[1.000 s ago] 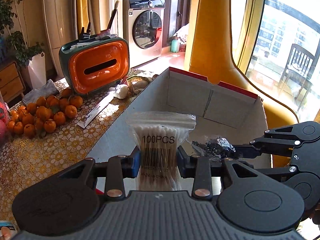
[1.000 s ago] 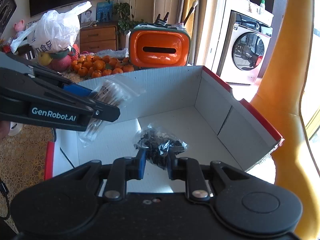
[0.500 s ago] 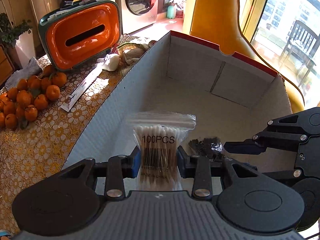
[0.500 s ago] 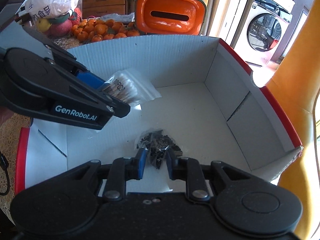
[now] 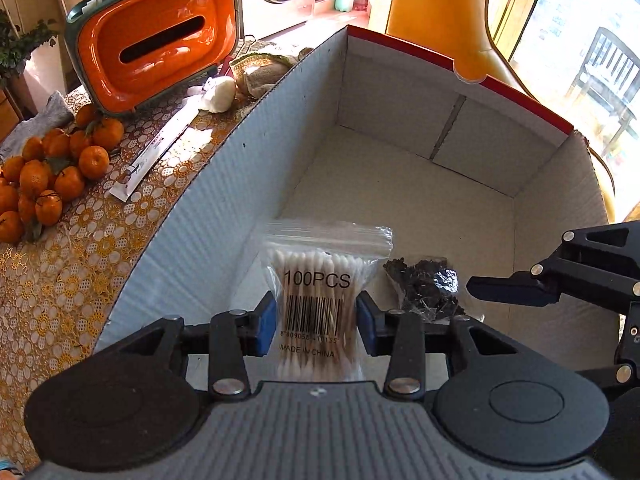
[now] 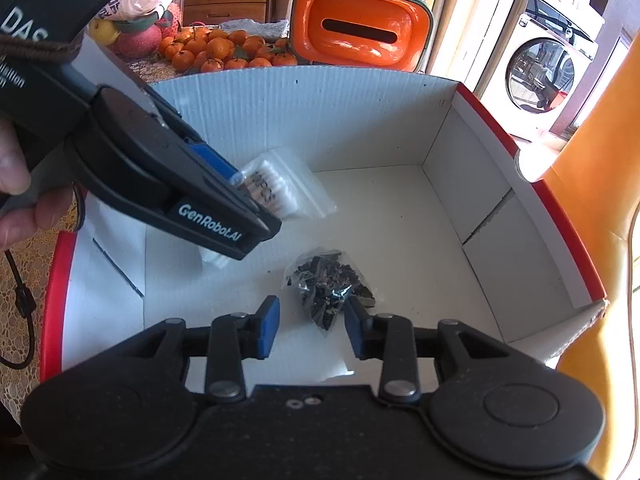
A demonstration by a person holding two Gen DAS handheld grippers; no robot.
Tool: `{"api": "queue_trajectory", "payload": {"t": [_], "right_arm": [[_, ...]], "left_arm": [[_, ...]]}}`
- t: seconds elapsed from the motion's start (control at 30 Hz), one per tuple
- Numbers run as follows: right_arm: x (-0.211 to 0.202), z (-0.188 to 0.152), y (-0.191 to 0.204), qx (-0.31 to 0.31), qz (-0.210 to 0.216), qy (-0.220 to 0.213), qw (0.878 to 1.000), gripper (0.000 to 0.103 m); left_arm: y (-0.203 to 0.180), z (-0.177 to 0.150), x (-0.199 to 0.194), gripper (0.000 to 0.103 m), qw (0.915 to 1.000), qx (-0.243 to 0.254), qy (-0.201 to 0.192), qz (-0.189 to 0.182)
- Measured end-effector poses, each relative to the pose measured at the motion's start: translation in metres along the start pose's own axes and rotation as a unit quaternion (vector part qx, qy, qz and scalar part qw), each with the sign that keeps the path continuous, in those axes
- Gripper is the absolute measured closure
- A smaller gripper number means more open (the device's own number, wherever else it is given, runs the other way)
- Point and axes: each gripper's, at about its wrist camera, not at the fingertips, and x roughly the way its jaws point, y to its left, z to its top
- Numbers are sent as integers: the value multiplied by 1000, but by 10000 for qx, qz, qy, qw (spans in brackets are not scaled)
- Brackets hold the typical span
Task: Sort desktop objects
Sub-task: 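Open both tools to drop the swab bag and clip bag into the box, then withdraw both tools from the box back toward the table items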
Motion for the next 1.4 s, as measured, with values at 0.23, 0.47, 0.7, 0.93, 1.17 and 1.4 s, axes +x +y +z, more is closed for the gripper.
{"api": "queue_trajectory", "payload": {"t": [0.23, 0.47, 0.7, 0.93, 1.17, 1.4], "right_arm": [[-7, -2, 0, 50, 3, -84, 10000, 47], [-28, -6, 3, 182, 28, -227, 9996, 47], [-60, -7, 10, 289, 115, -424, 9986, 47], [-91, -11, 27, 258, 120, -588, 9979, 47], [-119, -17, 46, 225, 99, -724, 9971, 47], [-144, -31, 66, 240, 168, -835, 9961, 47]], "left_arm": [[-4, -1, -8, 45, 9999, 22, -144, -28], [-6, -7, -30, 45, 9995, -60, -300, -68], [-8, -23, -71, 45, 9986, -73, -526, -88], [-13, -42, -113, 45, 9974, -29, -721, -79], [-20, -67, -152, 45, 9959, 61, -904, -84], [-24, -96, -195, 45, 9929, -30, -1183, -125]]}}
